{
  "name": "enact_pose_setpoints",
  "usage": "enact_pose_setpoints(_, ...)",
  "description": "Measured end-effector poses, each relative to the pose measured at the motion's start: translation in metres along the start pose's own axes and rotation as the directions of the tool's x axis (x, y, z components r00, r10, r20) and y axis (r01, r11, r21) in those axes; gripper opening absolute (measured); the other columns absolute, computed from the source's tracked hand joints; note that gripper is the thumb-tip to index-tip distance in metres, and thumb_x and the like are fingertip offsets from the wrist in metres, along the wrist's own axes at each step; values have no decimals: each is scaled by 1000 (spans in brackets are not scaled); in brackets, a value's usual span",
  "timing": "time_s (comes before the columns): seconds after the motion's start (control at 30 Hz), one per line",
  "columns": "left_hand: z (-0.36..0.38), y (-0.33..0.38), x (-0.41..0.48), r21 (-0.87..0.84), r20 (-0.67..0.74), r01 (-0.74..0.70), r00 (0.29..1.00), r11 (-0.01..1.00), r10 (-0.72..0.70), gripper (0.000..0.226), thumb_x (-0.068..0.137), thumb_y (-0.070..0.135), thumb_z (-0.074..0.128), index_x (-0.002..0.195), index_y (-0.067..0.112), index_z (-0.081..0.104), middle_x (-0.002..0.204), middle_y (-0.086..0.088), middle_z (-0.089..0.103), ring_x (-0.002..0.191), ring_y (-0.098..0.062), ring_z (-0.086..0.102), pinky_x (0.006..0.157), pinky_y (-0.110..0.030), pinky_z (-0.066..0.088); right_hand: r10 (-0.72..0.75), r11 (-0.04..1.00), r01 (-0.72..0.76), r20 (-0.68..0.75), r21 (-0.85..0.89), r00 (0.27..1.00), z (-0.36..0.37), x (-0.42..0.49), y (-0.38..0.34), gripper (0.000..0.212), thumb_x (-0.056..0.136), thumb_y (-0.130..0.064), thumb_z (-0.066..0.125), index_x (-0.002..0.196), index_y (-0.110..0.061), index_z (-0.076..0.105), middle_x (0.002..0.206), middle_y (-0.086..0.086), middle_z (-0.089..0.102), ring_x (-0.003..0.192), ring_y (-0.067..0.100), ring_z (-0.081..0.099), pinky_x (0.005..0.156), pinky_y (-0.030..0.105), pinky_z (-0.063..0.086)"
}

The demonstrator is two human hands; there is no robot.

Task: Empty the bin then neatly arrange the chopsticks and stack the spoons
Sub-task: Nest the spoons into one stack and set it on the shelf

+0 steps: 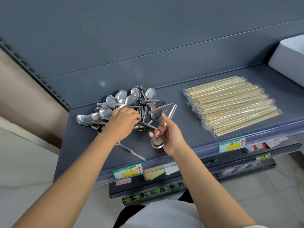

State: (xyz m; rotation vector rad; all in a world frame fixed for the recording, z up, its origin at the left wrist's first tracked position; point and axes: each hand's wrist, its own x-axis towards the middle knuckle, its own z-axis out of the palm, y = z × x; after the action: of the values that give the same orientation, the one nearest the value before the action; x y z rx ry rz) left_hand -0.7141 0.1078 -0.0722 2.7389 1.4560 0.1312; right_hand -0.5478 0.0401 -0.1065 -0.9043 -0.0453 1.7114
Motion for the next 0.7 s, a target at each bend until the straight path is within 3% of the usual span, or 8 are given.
enact_pose_setpoints(0.07, 0, 2, 7, 41, 33, -119, 993, 992, 117, 27, 96, 33, 53, 119, 24, 64, 124, 9, 57, 123, -15, 43, 106, -30, 16, -22, 1000, 23, -15, 21, 1000, 1, -1, 1, 39, 90, -38, 61, 62, -18, 43, 49, -2, 28, 44, 16, 39, 67, 32, 51)
enact_pose_setpoints(0.2, 5, 9, 18, 133, 79, -301, 953, 944, 293, 20, 91, 32, 60, 107, 22, 69, 103, 6, 62, 106, -18, 52, 97, -30, 27, -59, 992, 63, -37, 112, 998, 2, -7, -1, 41, 89, -39, 59, 60, -19, 39, 47, -2, 30, 42, 17, 39, 64, 31, 47)
enact_pose_setpoints(0.3, 2, 18, 23, 270, 94, -398, 917, 877, 387, 5, 77, 17, 73, 81, 17, 70, 75, 3, 61, 79, -22, 60, 77, -31, 43, -81, 985, 85, -30, 149, 996, -2, -14, -3, 42, 89, -41, 57, 60, -19, 36, 51, -1, 27, 44, 18, 36, 63, 31, 46)
enact_pose_setpoints(0.37, 0, 21, 25, 348, 86, -426, 901, 835, 424, 20, 55, 9, 82, 62, 17, 65, 58, 4, 55, 58, -20, 56, 60, -26, 45, -88, 985, 90, -24, 148, 996, -5, -18, -5, 41, 88, -42, 58, 61, -19, 37, 55, 0, 27, 48, 19, 35, 66, 32, 46)
enact_pose_setpoints(0.43, -4, 25, 27, 386, -7, -394, 903, 834, 430, 24, 52, 8, 82, 57, 16, 60, 54, 2, 52, 52, -20, 53, 55, -27, 43, -109, 984, 113, -38, 138, 993, -8, -20, -6, 40, 87, -42, 60, 61, -18, 41, 54, 0, 31, 50, 19, 35, 67, 33, 48)
enact_pose_setpoints(0.5, -12, 34, 29, 342, -161, -331, 901, 879, 402, 20, 66, 9, 76, 60, 14, 58, 56, 0, 54, 54, -22, 55, 55, -29, 43, -158, 981, 163, -55, 102, 986, -10, -21, -7, 38, 87, -41, 61, 61, -18, 46, 53, 0, 36, 50, 20, 39, 67, 34, 49)
enact_pose_setpoints(0.6, -36, 56, 28, 183, -384, -212, 883, 960, 269, 20, 86, 18, 50, 67, 13, 54, 62, -3, 56, 60, -26, 55, 58, -32, 43, -264, 964, 264, -45, -12, 963, -12, -19, -6, 39, 91, -42, 55, 63, -17, 47, 54, -1, 43, 52, 20, 49, 67, 34, 49)
enact_pose_setpoints(0.7, -61, 79, 28, 24, -340, -114, 933, 993, 115, 20, 91, 21, 48, 72, 14, 46, 69, 0, 51, 66, -24, 48, 63, -33, 35, -274, 961, 273, -24, -50, 961, -8, -17, -5, 42, 93, -47, 50, 66, -15, 50, 58, 1, 51, 58, 21, 55, 69, 34, 50)
